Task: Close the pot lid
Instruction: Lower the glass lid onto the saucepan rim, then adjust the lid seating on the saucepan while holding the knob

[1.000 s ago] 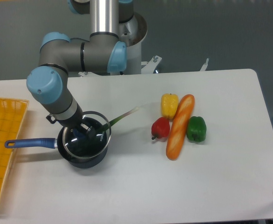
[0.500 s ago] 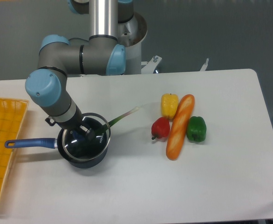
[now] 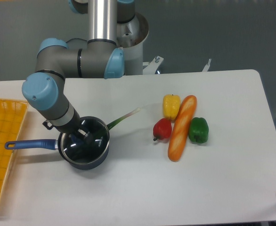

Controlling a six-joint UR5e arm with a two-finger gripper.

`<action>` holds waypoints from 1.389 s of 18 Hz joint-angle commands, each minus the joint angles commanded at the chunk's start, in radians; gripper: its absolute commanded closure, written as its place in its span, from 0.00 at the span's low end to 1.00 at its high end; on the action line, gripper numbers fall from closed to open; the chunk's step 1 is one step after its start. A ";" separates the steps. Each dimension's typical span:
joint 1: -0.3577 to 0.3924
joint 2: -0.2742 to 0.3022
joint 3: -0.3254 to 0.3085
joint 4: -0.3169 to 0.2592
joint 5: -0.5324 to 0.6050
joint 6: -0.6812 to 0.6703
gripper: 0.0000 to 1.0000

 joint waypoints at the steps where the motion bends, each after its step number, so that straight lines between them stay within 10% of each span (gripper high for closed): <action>1: 0.000 0.000 -0.002 0.000 0.000 0.000 0.56; 25: -0.026 -0.006 -0.005 0.002 0.015 0.003 0.47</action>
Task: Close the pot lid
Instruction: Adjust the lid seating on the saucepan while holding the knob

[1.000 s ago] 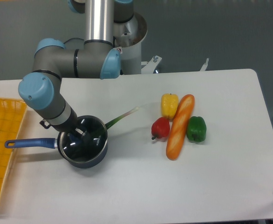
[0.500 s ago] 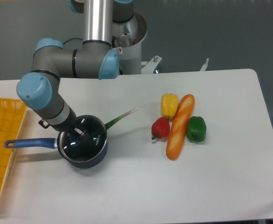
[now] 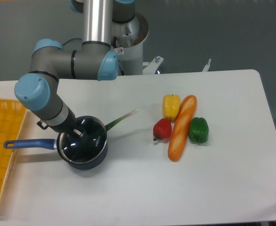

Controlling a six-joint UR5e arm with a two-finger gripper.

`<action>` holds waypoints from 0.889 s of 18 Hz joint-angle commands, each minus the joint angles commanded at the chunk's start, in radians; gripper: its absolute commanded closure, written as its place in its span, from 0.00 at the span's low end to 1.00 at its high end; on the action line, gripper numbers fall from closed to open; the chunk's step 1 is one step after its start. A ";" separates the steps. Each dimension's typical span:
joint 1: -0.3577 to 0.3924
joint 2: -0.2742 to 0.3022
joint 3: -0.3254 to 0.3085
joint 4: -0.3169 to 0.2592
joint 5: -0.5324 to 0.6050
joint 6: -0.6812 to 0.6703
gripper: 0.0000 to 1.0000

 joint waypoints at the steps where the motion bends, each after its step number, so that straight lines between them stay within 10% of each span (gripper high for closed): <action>1: 0.000 -0.002 0.000 0.000 0.000 0.000 0.46; 16: 0.000 -0.003 0.000 0.002 0.000 0.006 0.22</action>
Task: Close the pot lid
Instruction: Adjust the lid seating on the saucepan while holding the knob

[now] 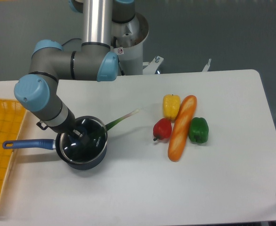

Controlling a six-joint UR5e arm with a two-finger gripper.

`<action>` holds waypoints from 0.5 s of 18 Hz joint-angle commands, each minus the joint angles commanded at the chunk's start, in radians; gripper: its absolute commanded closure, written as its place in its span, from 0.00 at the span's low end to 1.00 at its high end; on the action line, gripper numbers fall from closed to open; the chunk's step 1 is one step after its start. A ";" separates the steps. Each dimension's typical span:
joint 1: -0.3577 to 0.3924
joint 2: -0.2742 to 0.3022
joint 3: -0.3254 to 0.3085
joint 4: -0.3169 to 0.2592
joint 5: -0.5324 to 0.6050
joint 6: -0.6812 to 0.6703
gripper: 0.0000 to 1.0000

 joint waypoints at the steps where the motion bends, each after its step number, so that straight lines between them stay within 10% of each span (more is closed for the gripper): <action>1: 0.000 0.000 0.000 0.000 0.000 0.000 0.21; 9: 0.000 0.002 0.002 0.002 -0.002 0.005 0.02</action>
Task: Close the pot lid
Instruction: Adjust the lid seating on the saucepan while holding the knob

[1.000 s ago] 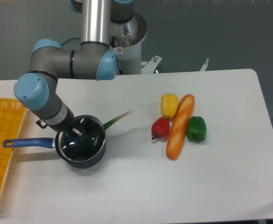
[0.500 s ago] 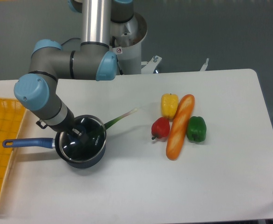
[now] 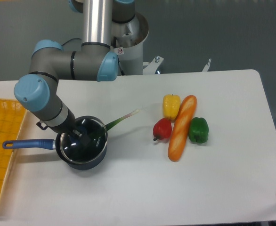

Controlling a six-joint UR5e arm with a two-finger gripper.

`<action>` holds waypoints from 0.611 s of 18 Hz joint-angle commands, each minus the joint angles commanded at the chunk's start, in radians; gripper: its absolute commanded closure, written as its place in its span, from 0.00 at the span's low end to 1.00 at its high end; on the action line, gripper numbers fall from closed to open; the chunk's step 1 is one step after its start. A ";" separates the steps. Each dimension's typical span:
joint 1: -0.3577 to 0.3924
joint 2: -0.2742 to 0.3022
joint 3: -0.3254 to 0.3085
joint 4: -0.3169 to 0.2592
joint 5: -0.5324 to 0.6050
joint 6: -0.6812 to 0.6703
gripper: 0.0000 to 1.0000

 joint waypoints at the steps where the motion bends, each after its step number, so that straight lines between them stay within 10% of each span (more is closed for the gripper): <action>1: 0.000 0.002 0.000 0.000 0.000 0.000 0.01; 11: 0.014 0.055 0.002 -0.005 -0.002 0.000 0.00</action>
